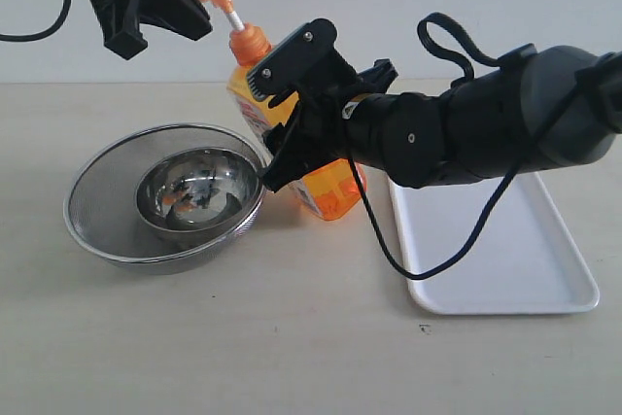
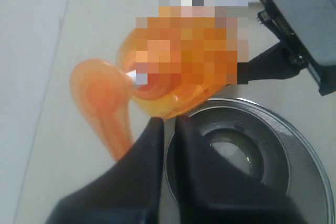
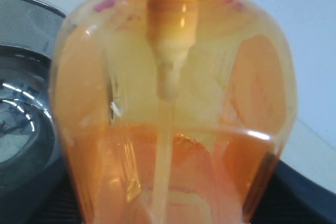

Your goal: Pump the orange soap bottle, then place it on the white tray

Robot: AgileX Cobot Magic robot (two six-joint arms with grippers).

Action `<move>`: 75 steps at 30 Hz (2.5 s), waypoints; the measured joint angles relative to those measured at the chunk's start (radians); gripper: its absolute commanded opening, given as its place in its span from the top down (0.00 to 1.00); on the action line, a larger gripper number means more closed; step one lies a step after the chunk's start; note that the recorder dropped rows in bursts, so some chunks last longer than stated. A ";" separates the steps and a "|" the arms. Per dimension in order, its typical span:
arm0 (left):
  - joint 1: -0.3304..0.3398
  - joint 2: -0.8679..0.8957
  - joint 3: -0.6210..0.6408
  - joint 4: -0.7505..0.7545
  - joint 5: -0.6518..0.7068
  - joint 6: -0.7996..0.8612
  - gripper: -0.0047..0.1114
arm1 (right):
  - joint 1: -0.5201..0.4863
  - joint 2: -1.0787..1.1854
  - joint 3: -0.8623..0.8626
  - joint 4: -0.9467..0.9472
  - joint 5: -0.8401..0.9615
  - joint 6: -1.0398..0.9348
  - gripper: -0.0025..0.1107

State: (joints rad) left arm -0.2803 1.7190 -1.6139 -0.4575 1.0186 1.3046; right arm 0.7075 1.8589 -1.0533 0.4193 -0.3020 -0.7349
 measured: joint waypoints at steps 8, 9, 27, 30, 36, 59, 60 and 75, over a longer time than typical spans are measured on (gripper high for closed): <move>0.000 -0.002 0.000 -0.019 0.042 0.007 0.92 | 0.000 0.000 0.000 0.000 0.000 0.000 0.98; 0.000 -0.011 0.000 -0.066 0.060 0.033 0.92 | 0.000 0.000 0.000 0.000 0.000 0.000 0.98; 0.000 -0.135 -0.001 -0.163 -0.180 0.095 0.92 | 0.000 0.000 0.000 0.002 0.000 -0.012 0.98; 0.000 -0.119 -0.001 -0.146 -0.143 0.086 0.92 | 0.000 0.000 0.000 0.002 0.000 -0.012 0.98; 0.000 -0.112 -0.001 -0.077 0.016 0.068 0.92 | 0.000 0.000 0.000 0.002 0.000 -0.012 0.98; 0.000 -0.026 -0.001 0.001 0.044 -0.005 0.92 | 0.000 0.000 0.000 0.002 0.000 -0.012 0.98; 0.000 -0.024 -0.001 0.006 0.040 -0.011 0.92 | 0.000 0.000 0.000 0.002 0.000 -0.012 0.98; 0.000 -0.013 -0.001 0.019 -0.007 -0.021 0.92 | 0.000 0.000 0.000 0.002 0.000 -0.012 0.98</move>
State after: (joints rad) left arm -0.2803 1.7065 -1.6146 -0.4385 1.0112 1.2836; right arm 0.7075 1.8589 -1.0533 0.4211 -0.3020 -0.7468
